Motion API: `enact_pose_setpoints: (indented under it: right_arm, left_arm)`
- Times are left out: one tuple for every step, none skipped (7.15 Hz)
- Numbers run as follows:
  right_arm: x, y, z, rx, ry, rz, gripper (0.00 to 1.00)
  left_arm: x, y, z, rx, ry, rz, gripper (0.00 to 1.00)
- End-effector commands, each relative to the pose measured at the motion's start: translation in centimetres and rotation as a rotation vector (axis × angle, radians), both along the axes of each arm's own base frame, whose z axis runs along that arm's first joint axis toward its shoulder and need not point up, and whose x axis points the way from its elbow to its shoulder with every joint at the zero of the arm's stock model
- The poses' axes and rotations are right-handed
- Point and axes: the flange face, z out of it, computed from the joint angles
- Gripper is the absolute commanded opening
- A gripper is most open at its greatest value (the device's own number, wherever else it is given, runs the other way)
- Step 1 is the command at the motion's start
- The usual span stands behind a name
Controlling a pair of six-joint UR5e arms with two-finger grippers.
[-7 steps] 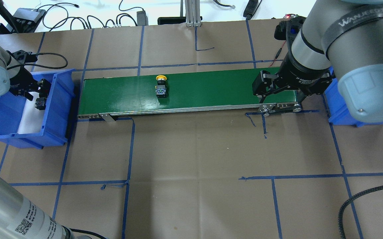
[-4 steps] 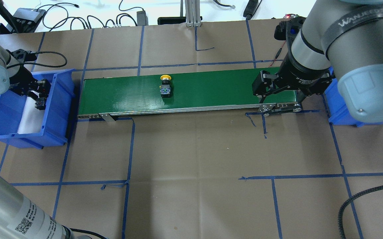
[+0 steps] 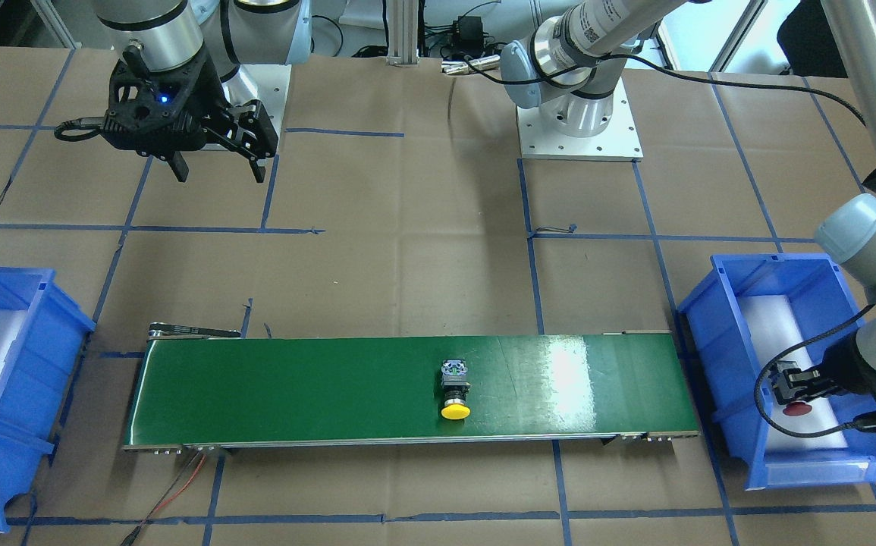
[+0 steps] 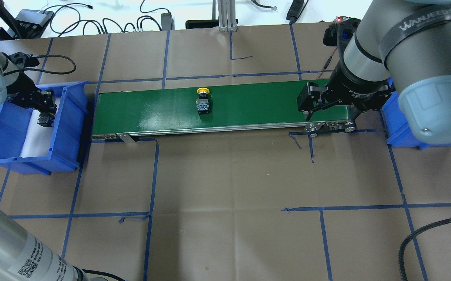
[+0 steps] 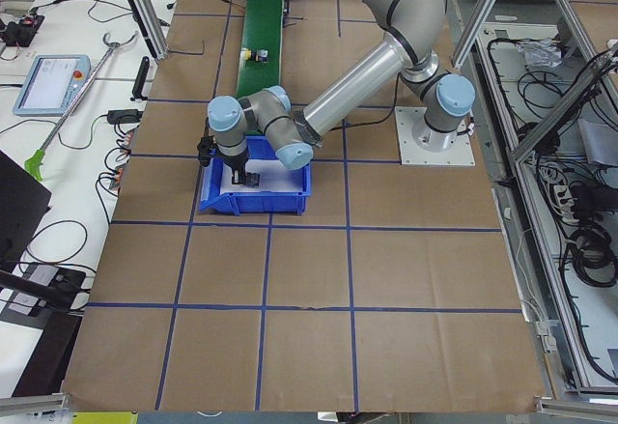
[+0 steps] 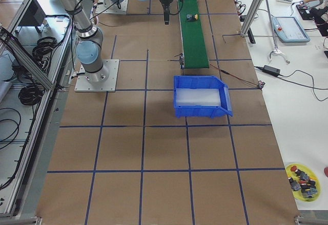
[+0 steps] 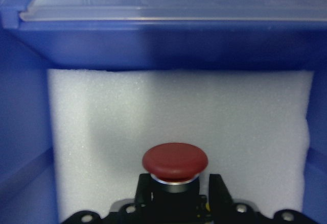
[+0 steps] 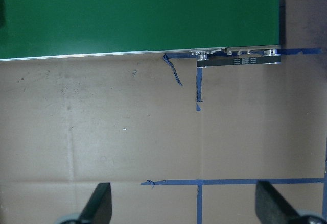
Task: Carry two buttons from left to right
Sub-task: 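Lift the red button and carry it over the conveyor's near end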
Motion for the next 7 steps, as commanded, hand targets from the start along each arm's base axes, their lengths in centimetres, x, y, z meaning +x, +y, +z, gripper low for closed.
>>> enact_pose_setpoints:
  right_arm:
    - [0.1,0.0,-0.1,0.002,0.0,0.002,1.0]
    - [0.0,0.0,0.1,-0.001,0.0,0.0,1.0]
    - [0.1,0.0,0.1,-0.001,0.0,0.002,1.0]
    - [0.0,0.0,0.1,-0.003,0.0,0.0,1.0]
    - [0.0,-0.1,0.1,-0.001,0.0,0.0,1.0]
    - [0.1,0.0,0.0,0.0,0.0,0.002,1.0]
    - [0.1,0.0,-0.1,0.002,0.0,0.002,1.0]
  left_arm:
    - [-0.3,0.4,4.6,0.003,0.0,-0.004,0.0]
    - [-0.9,1.0,8.4,0.017,0.007,-0.007,0.0]
    - [-1.4,1.8,11.8,0.038,0.019,-0.011,0.0]
    - [-1.9,3.0,15.2,0.05,0.024,-0.012,0.01]
    - [-2.7,4.0,17.5,0.055,0.025,-0.012,0.01]
    - [-3.3,4.3,17.6,0.061,0.028,-0.012,0.01]
    - [-4.3,4.1,17.1,0.068,0.036,-0.006,0.01]
